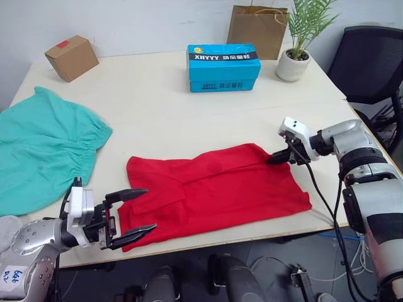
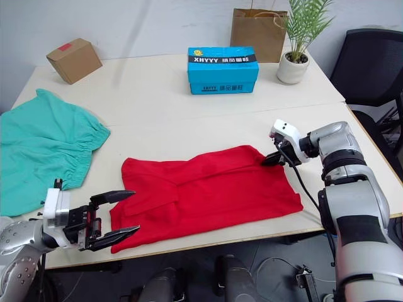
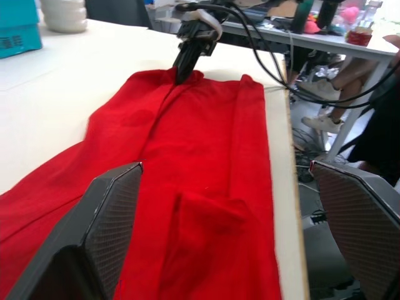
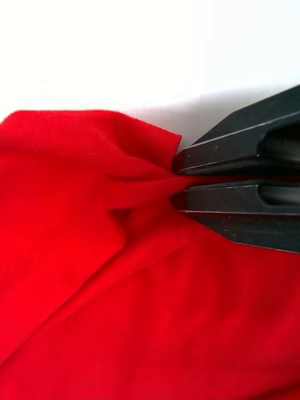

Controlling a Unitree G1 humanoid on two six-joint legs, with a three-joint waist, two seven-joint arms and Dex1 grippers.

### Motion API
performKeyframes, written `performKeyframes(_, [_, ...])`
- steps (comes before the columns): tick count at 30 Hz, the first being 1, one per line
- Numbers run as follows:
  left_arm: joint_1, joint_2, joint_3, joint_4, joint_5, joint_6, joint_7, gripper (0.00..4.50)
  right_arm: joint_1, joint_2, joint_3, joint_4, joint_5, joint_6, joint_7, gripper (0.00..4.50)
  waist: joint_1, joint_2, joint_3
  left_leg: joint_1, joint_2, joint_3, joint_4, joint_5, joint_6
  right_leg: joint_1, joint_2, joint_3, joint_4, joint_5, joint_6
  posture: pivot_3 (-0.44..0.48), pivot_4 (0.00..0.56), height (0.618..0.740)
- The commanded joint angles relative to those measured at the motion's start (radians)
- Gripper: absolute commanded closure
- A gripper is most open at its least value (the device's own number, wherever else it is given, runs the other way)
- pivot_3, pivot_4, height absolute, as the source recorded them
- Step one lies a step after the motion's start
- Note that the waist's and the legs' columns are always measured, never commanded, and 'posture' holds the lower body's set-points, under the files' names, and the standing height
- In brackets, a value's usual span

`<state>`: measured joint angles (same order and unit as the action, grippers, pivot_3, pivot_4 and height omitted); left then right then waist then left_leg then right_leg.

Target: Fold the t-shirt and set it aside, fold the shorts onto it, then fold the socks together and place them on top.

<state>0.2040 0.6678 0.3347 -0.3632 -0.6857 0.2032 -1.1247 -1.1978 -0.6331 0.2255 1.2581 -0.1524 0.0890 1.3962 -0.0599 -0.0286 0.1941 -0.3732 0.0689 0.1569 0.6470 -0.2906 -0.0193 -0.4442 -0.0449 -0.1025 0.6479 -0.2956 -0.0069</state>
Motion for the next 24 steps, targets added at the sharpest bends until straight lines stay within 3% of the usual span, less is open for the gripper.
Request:
performKeyframes(1, [-0.024, -0.016, 0.022, 0.029, 0.011, -0.030, 0.032, 0.00, -0.046, 0.006, -0.021, -0.018, -0.025, -0.127, -0.156, 4.49, 0.000, 0.000, 0.000, 0.000, 0.000, 0.000, 0.000, 0.000, 0.000, 0.000, 0.000, 0.000, 0.000, 0.000, 0.000, 0.000, 0.150, 0.740])
performKeyframes(9, [-0.160, -0.101, 0.045, 0.134, 0.061, -0.046, 0.242, 0.00, -0.124, 0.097, -0.004, 0.026, -0.107, -0.270, -0.559, 4.49, 0.000, 0.000, 0.000, 0.000, 0.000, 0.000, 0.000, 0.001, -0.002, -0.001, 0.000, 0.000, 0.002, 0.000, 0.000, 0.000, 0.150, 0.740])
performKeyframes(12, [-0.188, -0.109, 0.029, 0.164, 0.089, -0.052, 0.272, 0.00, -0.121, 0.108, 0.015, 0.048, -0.145, -0.276, -0.625, 4.49, 0.001, 0.000, 0.000, 0.000, 0.000, 0.000, 0.000, 0.001, -0.001, -0.001, 0.000, 0.000, 0.002, 0.000, 0.000, 0.000, 0.150, 0.740])
performKeyframes(18, [-0.233, -0.101, 0.004, 0.190, 0.095, -0.026, 0.277, 0.00, -0.100, 0.108, -0.015, 0.063, -0.134, -0.258, -0.599, 4.49, 0.003, 0.000, 0.000, 0.000, 0.000, 0.001, 0.000, 0.001, -0.001, -0.001, -0.001, 0.000, 0.003, 0.000, 0.000, 0.000, 0.150, 0.740])
performKeyframes(24, [-0.332, -0.075, -0.018, 0.240, 0.054, 0.070, 0.244, 0.00, -0.067, 0.061, -0.113, 0.037, -0.047, -0.309, -0.522, 2.87, 0.003, 0.000, 0.000, 0.001, 0.000, 0.001, 0.000, 0.002, -0.001, -0.001, -0.001, 0.000, 0.005, 0.000, 0.000, 0.000, 0.150, 0.740])
